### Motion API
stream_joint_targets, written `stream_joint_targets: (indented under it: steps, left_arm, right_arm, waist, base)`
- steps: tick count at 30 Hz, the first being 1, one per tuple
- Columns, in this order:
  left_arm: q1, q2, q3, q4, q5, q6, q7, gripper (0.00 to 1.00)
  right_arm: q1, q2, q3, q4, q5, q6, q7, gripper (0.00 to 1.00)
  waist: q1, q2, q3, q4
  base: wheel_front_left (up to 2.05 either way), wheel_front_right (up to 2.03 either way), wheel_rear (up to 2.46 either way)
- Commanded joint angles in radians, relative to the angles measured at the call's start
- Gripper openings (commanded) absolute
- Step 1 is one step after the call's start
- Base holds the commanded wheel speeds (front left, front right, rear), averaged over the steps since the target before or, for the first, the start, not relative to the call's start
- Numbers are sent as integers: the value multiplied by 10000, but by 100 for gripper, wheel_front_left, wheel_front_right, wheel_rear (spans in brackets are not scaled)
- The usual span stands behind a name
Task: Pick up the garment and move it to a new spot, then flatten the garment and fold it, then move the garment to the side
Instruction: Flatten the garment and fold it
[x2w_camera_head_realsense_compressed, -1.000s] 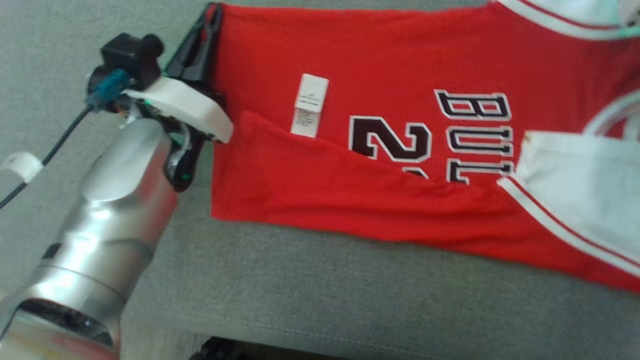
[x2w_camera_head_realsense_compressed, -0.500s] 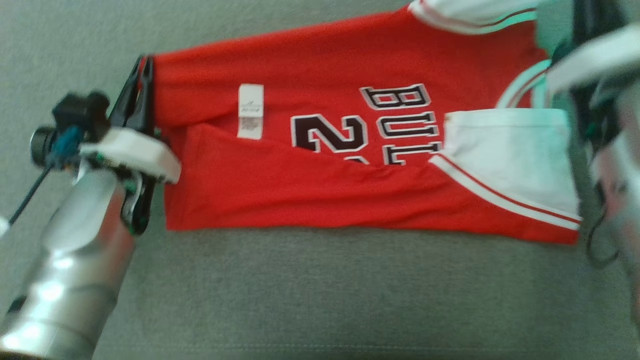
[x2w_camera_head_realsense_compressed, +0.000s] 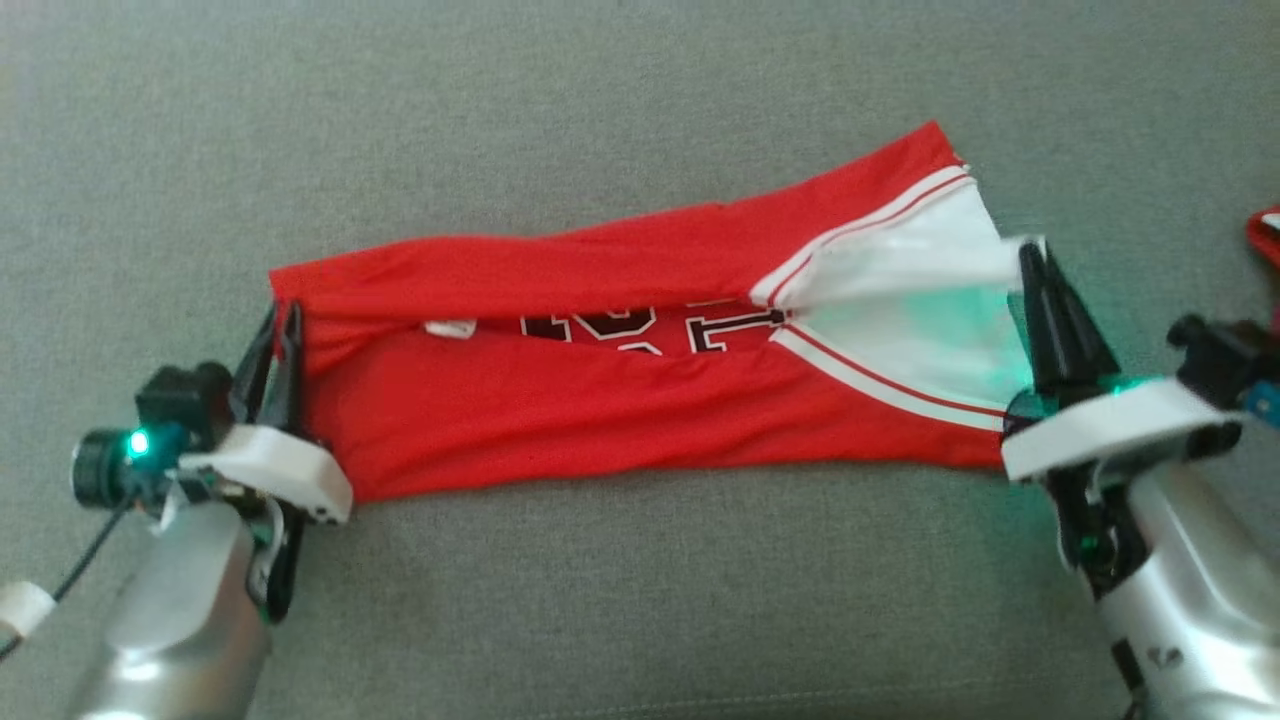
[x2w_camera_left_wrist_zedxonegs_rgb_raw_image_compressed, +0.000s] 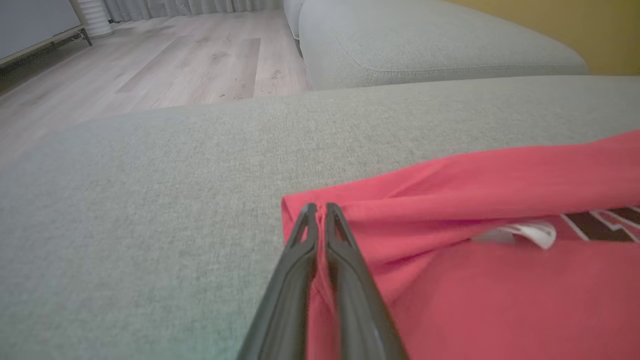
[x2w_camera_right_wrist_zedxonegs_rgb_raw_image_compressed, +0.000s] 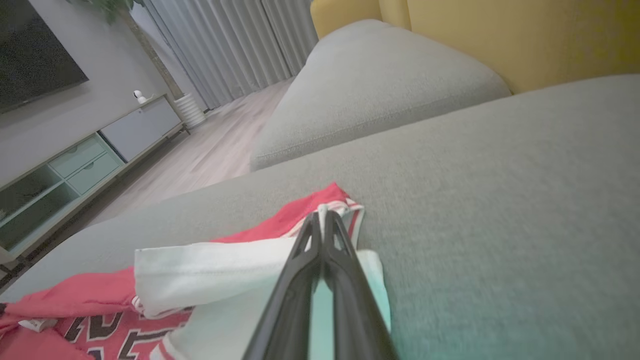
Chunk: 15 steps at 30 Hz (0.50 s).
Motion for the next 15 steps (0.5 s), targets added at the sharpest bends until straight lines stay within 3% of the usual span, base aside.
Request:
stream_joint_targets:
  steps: [1, 2, 3, 4, 5, 10, 15]
  left_arm:
    - [-52, 239, 459, -114, 135, 4, -94, 27]
    - [25, 191, 527, -50, 206, 56, -94, 48]
    - [106, 151, 585, 18, 295, 122, -94, 99]
    - [194, 95, 626, 93, 376, 177, -94, 100]
    - [282, 47, 672, 138, 465, 243, -94, 100]
    - [930, -193, 1170, -238, 965, 853, -95, 100]
    - [1964, -606, 2284, -1741, 1482, 1603, -95, 100]
  right_arm:
    - [136, 44, 17, -214, 157, -9, -52, 0]
    - [250, 130, -60, -121, 243, -9, -3, 0]
    - [324, 211, -119, -54, 296, -9, 19, 2]
    - [379, 276, -154, -1, 297, -9, 20, 71]
    - [433, 346, -148, 50, 285, -9, 32, 100]
    - [617, 621, -394, 290, 51, -9, -21, 100]
    - [797, 963, -1549, 122, -1540, -9, -102, 100]
  waist:
    - [3, -1, -123, -21]
    - [3, -1, -178, -7]
    - [3, -1, -233, 5]
    - [3, -1, -289, 19]
    - [3, -1, -349, 32]
    - [3, -1, -725, 110]
    - [3, -1, -1209, 192]
  base:
    - [0, 0, 0]
    - [0, 0, 0]
    - [0, 0, 0]
    - [0, 0, 0]
    - [0, 0, 0]
    - [0, 0, 0]
    - [0, 0, 0]
